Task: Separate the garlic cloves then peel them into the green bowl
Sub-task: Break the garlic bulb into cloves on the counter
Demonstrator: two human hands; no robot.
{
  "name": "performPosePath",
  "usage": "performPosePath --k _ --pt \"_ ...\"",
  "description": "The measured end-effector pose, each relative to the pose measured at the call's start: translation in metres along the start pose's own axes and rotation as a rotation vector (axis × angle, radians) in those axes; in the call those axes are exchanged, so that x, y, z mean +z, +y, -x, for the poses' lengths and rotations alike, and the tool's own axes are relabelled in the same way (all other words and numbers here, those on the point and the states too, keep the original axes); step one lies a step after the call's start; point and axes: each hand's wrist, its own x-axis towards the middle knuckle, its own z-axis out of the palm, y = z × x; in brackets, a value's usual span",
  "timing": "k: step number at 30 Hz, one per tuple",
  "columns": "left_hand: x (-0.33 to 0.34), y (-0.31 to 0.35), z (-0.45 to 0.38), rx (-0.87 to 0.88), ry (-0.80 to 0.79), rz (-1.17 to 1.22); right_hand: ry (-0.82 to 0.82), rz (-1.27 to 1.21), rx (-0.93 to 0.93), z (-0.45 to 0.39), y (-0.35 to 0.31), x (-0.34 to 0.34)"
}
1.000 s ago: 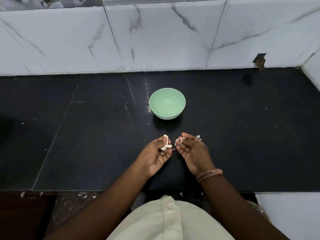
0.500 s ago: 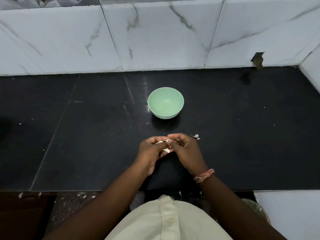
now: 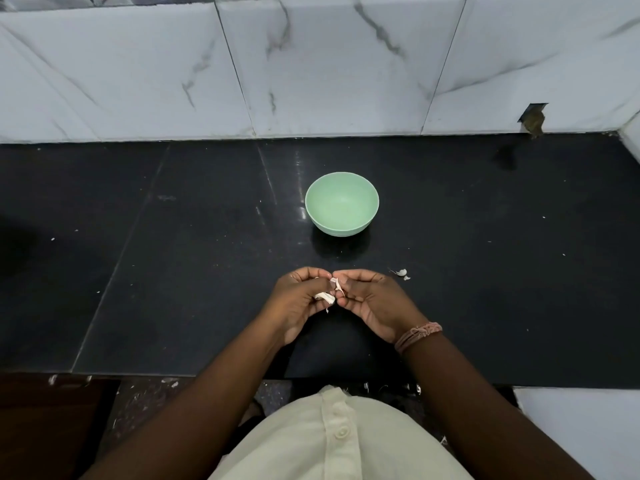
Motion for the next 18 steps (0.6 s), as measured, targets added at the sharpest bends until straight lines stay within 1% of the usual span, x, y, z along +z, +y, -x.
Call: performPosePath --k 5,9,11,13,15,18 --pt "-0.004 -0.002 -0.002 -0.007 0.014 0.031 -0.005 -0.016 0.028 -0.004 0.002 0.003" --pt "-0.004 -0.005 -0.002 0.006 0.034 -0.032 -0.005 0.035 -0.020 -0.002 0.007 0.004" --pt "-0.003 -0.006 -0.004 0.002 0.032 -0.016 0.016 0.058 -0.035 -0.001 0.008 0.003" --pt "-0.004 -0.005 -0.006 -0.005 0.074 0.036 0.031 0.048 -0.027 0.000 0.006 -0.001" --pt "-0.009 -0.005 -0.009 0.004 0.117 0.036 0.034 0.044 -0.011 0.000 0.003 -0.007" --pt "-0.009 -0.006 -0.009 -0.007 0.070 -0.021 0.014 -0.026 0.001 0.000 0.002 -0.011"
